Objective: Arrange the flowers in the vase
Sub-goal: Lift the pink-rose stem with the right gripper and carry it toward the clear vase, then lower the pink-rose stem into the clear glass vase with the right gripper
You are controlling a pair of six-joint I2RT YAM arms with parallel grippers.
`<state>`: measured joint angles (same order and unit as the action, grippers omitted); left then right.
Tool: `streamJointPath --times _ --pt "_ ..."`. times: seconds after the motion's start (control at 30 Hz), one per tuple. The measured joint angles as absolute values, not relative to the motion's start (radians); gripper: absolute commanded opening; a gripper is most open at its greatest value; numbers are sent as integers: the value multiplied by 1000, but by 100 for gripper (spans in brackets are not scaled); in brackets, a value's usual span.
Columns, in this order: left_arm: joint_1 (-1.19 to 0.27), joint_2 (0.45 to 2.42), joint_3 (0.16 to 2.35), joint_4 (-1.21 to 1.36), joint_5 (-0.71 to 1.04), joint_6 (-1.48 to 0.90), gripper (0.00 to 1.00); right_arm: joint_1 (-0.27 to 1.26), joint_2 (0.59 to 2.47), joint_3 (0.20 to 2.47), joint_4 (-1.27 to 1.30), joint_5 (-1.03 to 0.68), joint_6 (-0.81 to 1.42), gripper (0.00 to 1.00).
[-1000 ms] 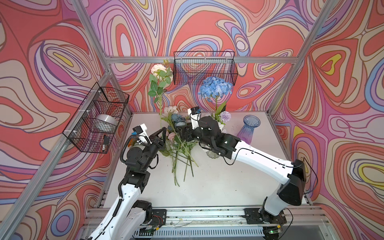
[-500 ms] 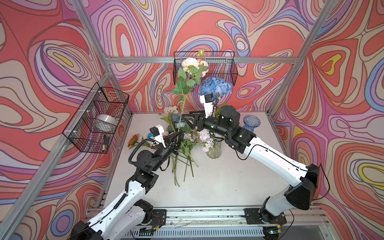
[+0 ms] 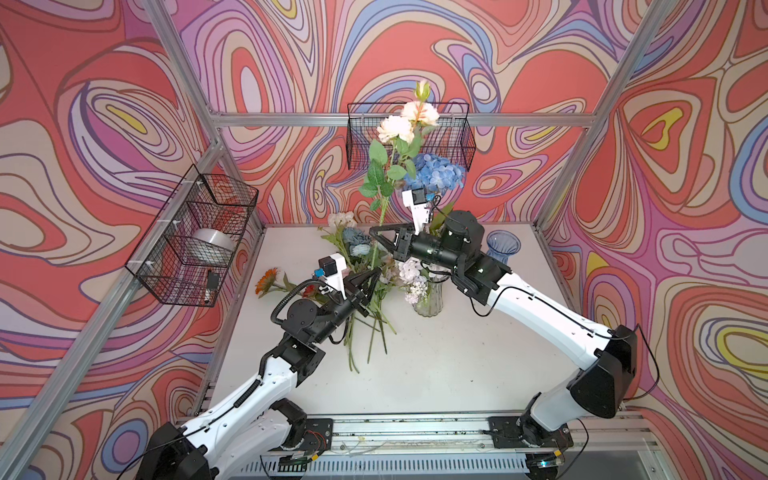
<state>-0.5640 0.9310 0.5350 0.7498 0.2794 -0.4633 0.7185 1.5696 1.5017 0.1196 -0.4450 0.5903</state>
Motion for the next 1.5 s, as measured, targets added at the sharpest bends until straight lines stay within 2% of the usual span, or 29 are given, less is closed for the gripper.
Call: streamJointPath --times 0.03,0.07,0.27,0.47,0.73,0.87,1.0,1.2,1.5 --pt "-564 930 535 748 279 -458 85 716 1570 1501 120 -445 589 0" --pt "-566 927 535 748 274 -456 99 713 1570 1501 118 -445 588 0" --pt "-572 881 535 725 188 -456 100 696 1527 1500 16 -418 509 0" --pt "-572 895 535 680 109 -456 100 695 1348 1501 -197 -297 395 0" --pt "-572 1005 535 663 49 -464 100 694 1031 1447 -356 99 247 0" --pt "-572 1060 548 651 56 -467 100 694 958 1344 -318 324 149 0" --pt "-572 1095 579 644 67 -471 100 686 944 1196 -196 458 52 0" --pt "-572 1118 591 643 70 -484 100 634 997 1103 -42 472 9 0" --pt "-572 1118 591 625 49 -483 100 530 1084 1091 121 278 143 0"
